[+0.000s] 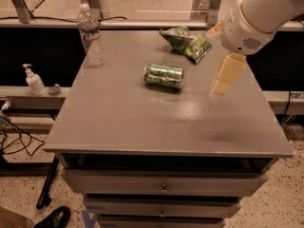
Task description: Pick green can
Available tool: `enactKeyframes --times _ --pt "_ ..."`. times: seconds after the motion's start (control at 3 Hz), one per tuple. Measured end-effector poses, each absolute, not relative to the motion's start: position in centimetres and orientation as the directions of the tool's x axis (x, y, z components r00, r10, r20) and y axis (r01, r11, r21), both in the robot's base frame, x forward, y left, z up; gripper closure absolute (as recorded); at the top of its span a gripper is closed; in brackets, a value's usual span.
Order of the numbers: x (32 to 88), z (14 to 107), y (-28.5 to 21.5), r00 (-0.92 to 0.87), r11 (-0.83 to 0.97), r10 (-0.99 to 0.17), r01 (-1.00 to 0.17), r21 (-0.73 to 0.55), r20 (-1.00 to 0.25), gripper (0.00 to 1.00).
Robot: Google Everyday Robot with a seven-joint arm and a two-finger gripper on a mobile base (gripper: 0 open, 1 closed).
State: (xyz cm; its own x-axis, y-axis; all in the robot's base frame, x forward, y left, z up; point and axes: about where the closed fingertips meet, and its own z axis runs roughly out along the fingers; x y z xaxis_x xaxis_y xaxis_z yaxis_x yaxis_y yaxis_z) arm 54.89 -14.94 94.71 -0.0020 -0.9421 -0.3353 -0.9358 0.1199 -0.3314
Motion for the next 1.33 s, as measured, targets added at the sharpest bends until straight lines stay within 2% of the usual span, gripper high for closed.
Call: enactKeyframes --times 0.33,1.0,1.33 --pt "59.2 92.4 -12.1 0.037 0.093 -0.927 -0.941 -0.324 -0.374 0.00" --pt "63.8 87.2 -8.1 0.020 0.093 -0.907 -0.965 -0.246 -0.421 0.00" --pt "64.9 85.5 -6.8 -0.015 0.110 -0.902 -0.974 -0.197 -0.431 0.16"
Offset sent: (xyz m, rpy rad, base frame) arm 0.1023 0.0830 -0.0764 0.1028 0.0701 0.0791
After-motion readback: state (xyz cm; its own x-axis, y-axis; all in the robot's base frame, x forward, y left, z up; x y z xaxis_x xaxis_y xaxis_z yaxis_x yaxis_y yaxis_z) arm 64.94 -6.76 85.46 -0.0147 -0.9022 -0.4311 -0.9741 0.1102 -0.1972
